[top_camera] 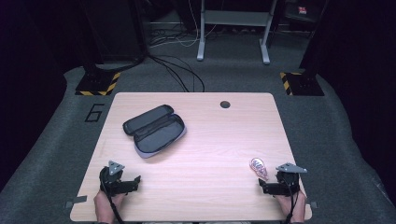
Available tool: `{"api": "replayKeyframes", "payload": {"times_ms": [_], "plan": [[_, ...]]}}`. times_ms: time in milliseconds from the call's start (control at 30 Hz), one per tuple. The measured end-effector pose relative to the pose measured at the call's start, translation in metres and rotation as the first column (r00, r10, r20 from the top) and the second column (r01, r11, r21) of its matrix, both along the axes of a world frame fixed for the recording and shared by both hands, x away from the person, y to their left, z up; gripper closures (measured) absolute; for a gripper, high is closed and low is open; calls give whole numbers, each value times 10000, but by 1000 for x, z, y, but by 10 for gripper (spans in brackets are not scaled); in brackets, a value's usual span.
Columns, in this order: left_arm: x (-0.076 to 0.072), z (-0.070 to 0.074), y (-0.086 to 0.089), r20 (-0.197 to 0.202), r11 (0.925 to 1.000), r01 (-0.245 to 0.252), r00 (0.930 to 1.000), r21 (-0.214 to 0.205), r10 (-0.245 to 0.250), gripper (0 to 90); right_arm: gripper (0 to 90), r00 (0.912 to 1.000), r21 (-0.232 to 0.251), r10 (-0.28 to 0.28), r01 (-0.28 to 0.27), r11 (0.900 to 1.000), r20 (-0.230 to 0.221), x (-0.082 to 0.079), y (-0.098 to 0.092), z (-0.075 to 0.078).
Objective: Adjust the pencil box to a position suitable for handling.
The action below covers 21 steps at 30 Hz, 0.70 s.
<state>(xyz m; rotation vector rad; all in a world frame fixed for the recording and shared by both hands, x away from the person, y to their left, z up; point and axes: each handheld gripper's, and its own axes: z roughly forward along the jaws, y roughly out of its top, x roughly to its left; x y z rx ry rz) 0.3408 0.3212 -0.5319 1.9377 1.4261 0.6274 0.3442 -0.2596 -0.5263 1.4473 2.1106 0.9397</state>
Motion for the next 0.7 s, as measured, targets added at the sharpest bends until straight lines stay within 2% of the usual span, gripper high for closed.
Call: {"api": "replayKeyframes", "payload": {"times_ms": [33, 100, 133, 167, 200, 233, 267, 333, 433, 467, 600, 667, 700], "plan": [[0, 0, 0, 0, 10000, 0, 10000, 0, 0, 31, 5, 10000, 0, 0, 0, 10000, 0, 0, 0, 0], [0, 0, 0, -22, 10000, -23, 10000, -13, 23, 31, 5, 9993, -539, 359, -364, 9979, -96, 1, 6, -2], [0, 0, 0, -6, 10000, -63, 10000, -12, 63, 29, 6, 9990, -558, 442, -439, 9975, 49, 2, 6, -2], [0, 0, 0, -6, 10000, -63, 10000, -12, 63, 27, 7, 9991, -502, 417, -417, 9979, -13, 1, 5, -2], [0, 0, -1, -3, 9992, -389, 9992, -12, 389, 27, 7, 9991, -502, 417, -417, 9979, -13, 1, 5, -2], [0, 0, -2, -116, 9957, -922, 9957, 47, 923, 5, 11, 9991, -414, 421, -418, 9983, 53, 1, 6, -3], [0, 0, -3, -119, 9947, -1030, 9946, 57, 1030, 5, 16, 9991, -496, 417, -413, 9979, 60, 0, 6, -3], [1, 0, -3, -101, 9936, -1127, 9936, 35, 1128, 5, 20, 9985, -476, 548, -546, 9974, 32, 0, 5, -3], [1, 1, -4, -198, 9926, -1216, 9924, 33, 1216, 7, 20, 9990, -400, 453, -452, 9982, 14, 0, 6, -3], [2, 3, -3, -383, 9916, -1293, 9908, 109, 1296, 15, 18, 9991, -362, 421, -419, 9985, 43, -1, 6, -3], [6, 6, 0, -394, 9908, -1331, 9902, 231, 1339, 53, 16, 9988, -402, 481, -477, 9981, 82, 0, 5, -3], [11, 11, 4, -479, 9920, -1256, 9909, 130, 1260, 52, 15, 9987, -360, 509, -507, 9981, 53, 0, 5, -3], [14, 14, 6, -392, 9912, -1324, 9904, 25, 1324, 51, 15, 9983, -367, 574, -570, 9977, 93, 1, 5, -3]]}}
